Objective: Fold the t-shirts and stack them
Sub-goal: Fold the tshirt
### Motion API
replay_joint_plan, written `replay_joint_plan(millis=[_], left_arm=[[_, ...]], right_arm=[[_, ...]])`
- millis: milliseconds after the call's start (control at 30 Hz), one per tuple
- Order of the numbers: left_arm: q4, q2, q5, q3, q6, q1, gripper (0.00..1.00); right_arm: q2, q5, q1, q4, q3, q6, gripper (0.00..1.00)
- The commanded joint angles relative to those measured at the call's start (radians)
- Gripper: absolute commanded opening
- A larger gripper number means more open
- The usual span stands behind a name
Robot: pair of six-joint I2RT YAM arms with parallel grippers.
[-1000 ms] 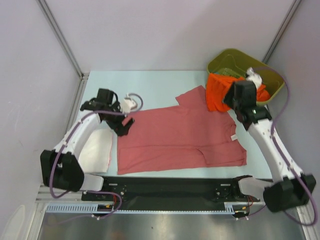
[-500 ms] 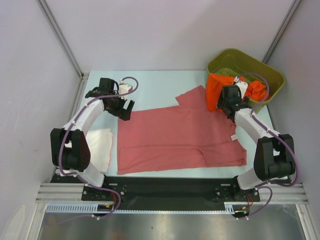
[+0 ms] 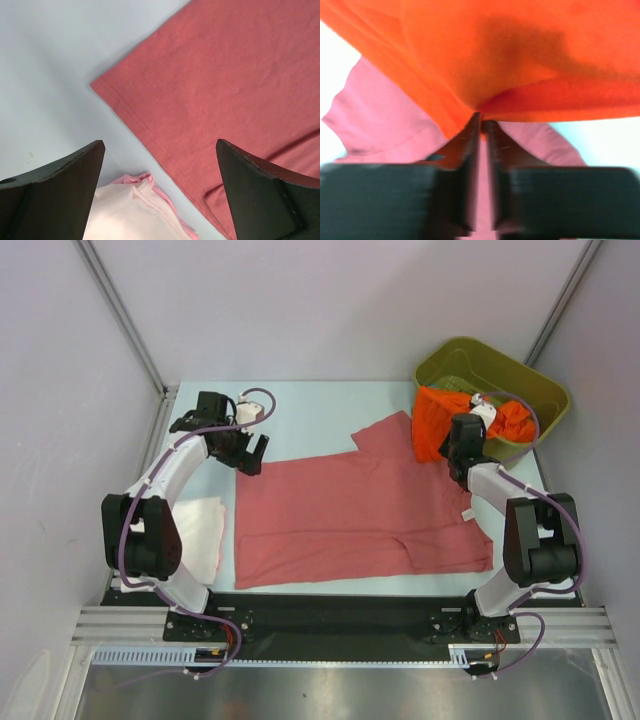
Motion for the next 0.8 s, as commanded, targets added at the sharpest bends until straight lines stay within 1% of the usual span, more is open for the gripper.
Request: replay_joint_plan(millis=[0,33,100,167,200,233,300,333,367,467,500,533,567,600,633,667,700,767], left_arm=[[0.019,-0.037,0.025,0.023,-0.018,0.008,0.99],[0.019,-0.044,0.026,0.022,-0.016,0.008,0.99],[0.026,-0.048,0.017,0.013,-0.010,0.008,0.99],[0.029,-0.048,0.011,0.005,0.002,0.008,0.99],[0.031,-0.043,0.003,0.003,0.004,0.008,0.99],[0.028,-0.037,-0.003,0.002,0.007,0.008,0.99],[0.026,-0.025,-0.018,0.006,0.018,0.008,0.99],[0.026,-0.018,-0.027,0.008,0.021,0.008,0.99],[0.031,-0.018,-0.032,0.008,0.027,0.008,0.99],[0.046,-0.014,-0.040,0.006,0.044,0.008,0.99],[0.051,-0.002,-0.043,0.011,0.048,0.008,0.99],[0.048,0.009,-0.058,0.026,0.048,0.008,0.99],[0.031,0.020,-0.064,0.039,0.050,0.008,0.99],[0.022,0.049,-0.075,0.051,0.050,0.008,0.98],[0.010,0.064,-0.086,0.065,0.051,0.008,0.98],[-0.016,0.080,-0.102,0.094,0.050,0.008,0.98],[-0.027,0.107,-0.118,0.106,0.048,0.009,0.96],[-0.040,0.132,-0.147,0.137,0.036,0.015,0.91]], right_arm=[[-0.062,-0.026,0.000,0.059,0.034,-0.025,0.03],[-0.077,-0.030,0.000,0.022,0.048,-0.039,0.00],[-0.117,-0.067,-0.006,-0.004,0.106,-0.067,0.00],[-0.136,-0.153,-0.030,-0.038,0.164,-0.084,0.00],[-0.136,-0.183,-0.046,-0.050,0.249,-0.076,0.00],[-0.128,-0.220,-0.067,-0.079,0.293,-0.064,0.00],[-0.101,-0.211,-0.141,-0.128,0.402,-0.006,0.00],[-0.061,-0.179,-0.164,-0.195,0.493,0.013,0.00],[-0.041,-0.171,-0.214,-0.213,0.526,0.048,0.00],[0.048,-0.121,-0.274,-0.260,0.617,0.093,0.00],[0.079,-0.104,-0.311,-0.298,0.638,0.129,0.00],[0.127,-0.095,-0.336,-0.324,0.676,0.158,0.19],[0.161,-0.105,-0.356,-0.347,0.709,0.181,0.34],[0.197,-0.178,-0.398,-0.440,0.753,0.204,0.67],[0.233,-0.203,-0.411,-0.522,0.811,0.209,0.76],[0.307,-0.214,-0.416,-0.600,0.948,0.202,0.82],[0.329,-0.196,-0.413,-0.734,0.998,0.153,0.85],[0.332,-0.129,-0.365,-0.783,1.043,0.084,0.87]])
